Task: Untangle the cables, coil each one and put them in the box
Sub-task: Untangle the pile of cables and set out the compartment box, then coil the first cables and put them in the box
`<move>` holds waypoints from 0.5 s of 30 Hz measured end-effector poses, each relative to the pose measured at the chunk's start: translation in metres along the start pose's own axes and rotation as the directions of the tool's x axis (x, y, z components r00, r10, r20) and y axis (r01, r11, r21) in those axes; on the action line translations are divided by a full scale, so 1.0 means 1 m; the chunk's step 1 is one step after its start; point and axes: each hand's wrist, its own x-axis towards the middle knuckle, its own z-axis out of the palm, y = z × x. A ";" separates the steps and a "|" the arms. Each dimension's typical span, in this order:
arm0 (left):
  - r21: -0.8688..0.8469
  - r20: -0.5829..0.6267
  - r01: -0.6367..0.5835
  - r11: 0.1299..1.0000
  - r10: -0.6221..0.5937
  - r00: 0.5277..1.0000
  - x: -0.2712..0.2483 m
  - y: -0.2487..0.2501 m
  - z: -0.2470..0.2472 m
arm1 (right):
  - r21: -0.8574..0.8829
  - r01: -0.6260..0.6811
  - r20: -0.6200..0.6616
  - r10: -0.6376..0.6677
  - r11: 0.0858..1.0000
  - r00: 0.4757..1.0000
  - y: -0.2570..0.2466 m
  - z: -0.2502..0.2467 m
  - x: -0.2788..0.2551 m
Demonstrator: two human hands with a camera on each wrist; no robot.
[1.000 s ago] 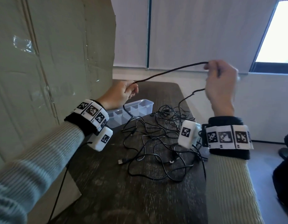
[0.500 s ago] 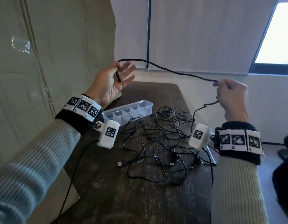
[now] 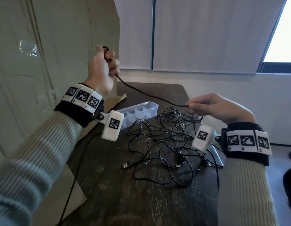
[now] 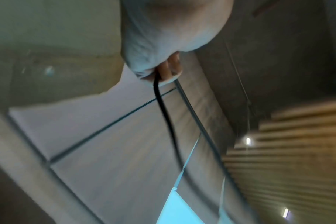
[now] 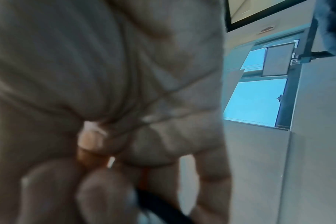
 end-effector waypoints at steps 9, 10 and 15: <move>0.868 0.492 -0.481 0.120 -0.086 0.866 -0.019 -0.024 -0.019 | 0.107 0.410 -0.342 -0.354 0.906 0.870 -0.043 0.005 -0.006; 0.856 0.517 -0.510 0.090 -0.125 0.847 -0.022 -0.025 -0.016 | 0.105 0.429 -0.395 -0.358 0.897 0.846 -0.045 0.006 -0.005; 0.731 0.629 -0.659 -0.175 -0.200 0.751 -0.028 -0.029 -0.006 | 0.071 0.446 -0.548 -0.339 0.892 0.764 -0.052 0.007 -0.005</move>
